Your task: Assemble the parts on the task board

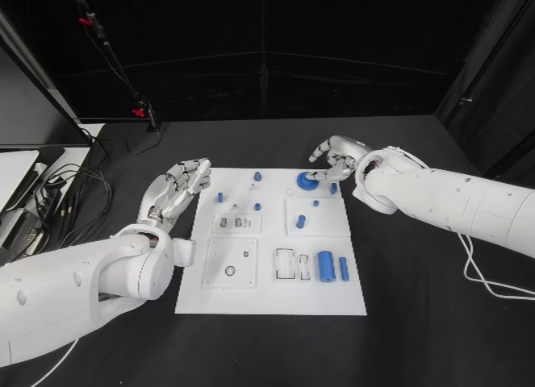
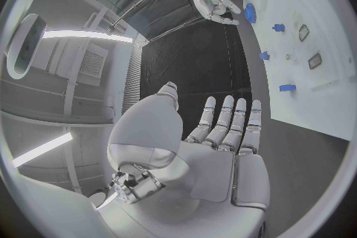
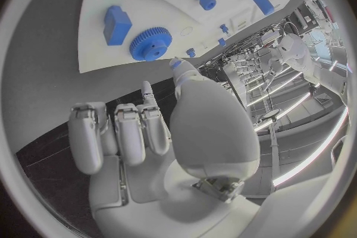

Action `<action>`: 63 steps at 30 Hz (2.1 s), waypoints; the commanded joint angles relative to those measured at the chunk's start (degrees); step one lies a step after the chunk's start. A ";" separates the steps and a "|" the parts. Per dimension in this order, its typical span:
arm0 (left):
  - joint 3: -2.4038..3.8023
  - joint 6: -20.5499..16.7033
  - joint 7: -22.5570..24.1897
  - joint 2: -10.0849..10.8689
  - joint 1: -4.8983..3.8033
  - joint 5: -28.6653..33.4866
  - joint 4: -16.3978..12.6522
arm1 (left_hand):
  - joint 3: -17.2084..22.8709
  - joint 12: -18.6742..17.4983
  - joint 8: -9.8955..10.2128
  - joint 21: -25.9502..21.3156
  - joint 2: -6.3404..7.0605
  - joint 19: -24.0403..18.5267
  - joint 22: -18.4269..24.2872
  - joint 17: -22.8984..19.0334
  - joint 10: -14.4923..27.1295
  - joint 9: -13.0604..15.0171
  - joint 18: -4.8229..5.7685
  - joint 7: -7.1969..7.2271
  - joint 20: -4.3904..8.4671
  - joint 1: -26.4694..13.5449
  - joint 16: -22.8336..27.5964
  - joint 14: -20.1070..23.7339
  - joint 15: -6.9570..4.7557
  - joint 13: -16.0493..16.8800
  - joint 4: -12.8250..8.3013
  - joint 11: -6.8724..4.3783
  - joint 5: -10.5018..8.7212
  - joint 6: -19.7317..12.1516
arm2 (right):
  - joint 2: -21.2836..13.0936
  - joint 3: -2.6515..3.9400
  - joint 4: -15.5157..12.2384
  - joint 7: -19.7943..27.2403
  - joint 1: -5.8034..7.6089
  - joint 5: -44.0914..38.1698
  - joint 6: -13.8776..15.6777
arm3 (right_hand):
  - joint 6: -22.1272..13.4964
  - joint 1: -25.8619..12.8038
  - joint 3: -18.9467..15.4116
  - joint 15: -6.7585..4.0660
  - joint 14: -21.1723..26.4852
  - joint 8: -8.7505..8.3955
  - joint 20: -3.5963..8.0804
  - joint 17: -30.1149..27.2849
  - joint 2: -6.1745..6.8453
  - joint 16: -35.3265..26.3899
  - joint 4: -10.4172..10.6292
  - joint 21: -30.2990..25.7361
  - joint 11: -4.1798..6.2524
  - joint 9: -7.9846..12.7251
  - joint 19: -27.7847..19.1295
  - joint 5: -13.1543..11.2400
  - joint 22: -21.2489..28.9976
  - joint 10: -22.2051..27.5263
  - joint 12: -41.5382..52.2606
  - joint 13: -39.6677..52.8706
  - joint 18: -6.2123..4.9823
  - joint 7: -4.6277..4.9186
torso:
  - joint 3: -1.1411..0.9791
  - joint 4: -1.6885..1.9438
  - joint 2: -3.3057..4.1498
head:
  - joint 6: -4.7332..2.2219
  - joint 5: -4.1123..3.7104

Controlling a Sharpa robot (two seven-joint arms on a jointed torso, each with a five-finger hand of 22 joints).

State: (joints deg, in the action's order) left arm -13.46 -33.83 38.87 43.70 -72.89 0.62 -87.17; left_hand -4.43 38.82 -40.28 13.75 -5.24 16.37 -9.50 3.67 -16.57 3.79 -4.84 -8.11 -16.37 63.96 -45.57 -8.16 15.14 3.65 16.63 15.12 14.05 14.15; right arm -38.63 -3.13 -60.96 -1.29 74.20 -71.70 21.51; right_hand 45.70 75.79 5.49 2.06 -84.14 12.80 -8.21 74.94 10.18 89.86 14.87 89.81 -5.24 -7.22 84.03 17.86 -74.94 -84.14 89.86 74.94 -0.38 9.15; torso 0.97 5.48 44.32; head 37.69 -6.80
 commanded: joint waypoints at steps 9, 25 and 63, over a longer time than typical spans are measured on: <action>0.05 0.30 14.99 0.07 -0.02 -0.33 -0.10 | -0.29 0.09 0.30 0.29 -0.17 -0.10 -0.06 0.09 -0.04 0.01 -0.37 -8.95 0.12 0.26 -0.17 0.22 -0.04 0.09 0.05 0.00 0.32 -0.21 | 0.58 0.03 -0.22 -1.68 -0.25 -5.31 -3.73 | 0.45 0.86 0.50 0.17 -5.86 2.30 -0.43 15.06 0.02 0.14 0.75 0.19 -0.49 -0.80 5.97 -0.93 -15.06 -5.86 0.14 15.06 0.38 0.18 | -0.03 0.09 0.02 | 0.48 -0.09; 0.05 0.39 14.99 0.13 -0.02 -0.33 -0.13 | -0.34 0.11 0.30 0.34 -0.19 -0.06 -0.09 0.09 -0.05 0.01 -0.37 -8.95 0.12 0.31 -0.19 0.22 -0.04 0.09 0.05 0.00 0.35 -0.23 | 1.29 0.03 0.55 -3.78 -0.46 -6.56 -4.06 | 0.19 2.23 1.35 0.29 -5.86 2.81 -0.53 15.06 -1.18 0.14 0.42 0.19 -0.74 -0.94 5.97 -1.35 -15.06 -5.86 0.14 15.06 0.38 0.45 | 0.01 -0.06 0.01 | 0.71 0.15; 0.05 0.59 14.55 0.05 -0.02 -0.33 -0.06 | -0.41 0.14 0.29 0.36 -0.22 -0.07 -0.09 0.09 -0.10 0.01 -0.38 -8.95 0.11 0.36 -0.23 0.20 -0.04 0.09 0.06 0.00 0.39 -0.22 | 1.62 0.04 0.08 -6.18 -0.50 -6.63 -5.81 | 6.98 5.99 6.24 -0.82 -5.86 2.58 0.51 15.06 -6.93 0.14 -4.54 0.19 0.70 -0.47 5.97 -1.52 -15.06 -5.86 0.14 15.06 0.38 -1.08 | -0.02 0.02 0.01 | 1.22 0.50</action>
State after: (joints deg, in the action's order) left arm -13.47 -33.80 38.87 43.80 -72.84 0.62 -87.17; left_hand -4.42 38.82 -40.28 13.72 -5.24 16.37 -9.54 3.66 -16.57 3.79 -4.84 -8.11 -16.37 63.96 -45.57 -8.16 15.14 3.65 16.63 15.12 14.05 14.15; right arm -36.95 -3.01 -60.81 -6.68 73.76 -77.99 16.50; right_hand 51.57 81.22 11.30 1.62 -84.14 15.22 -8.21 74.91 4.36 89.86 10.42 89.81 -4.97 -7.50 84.03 15.91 -74.91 -83.91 89.85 74.92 -0.42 8.61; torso 0.96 5.46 44.32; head 38.85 -6.25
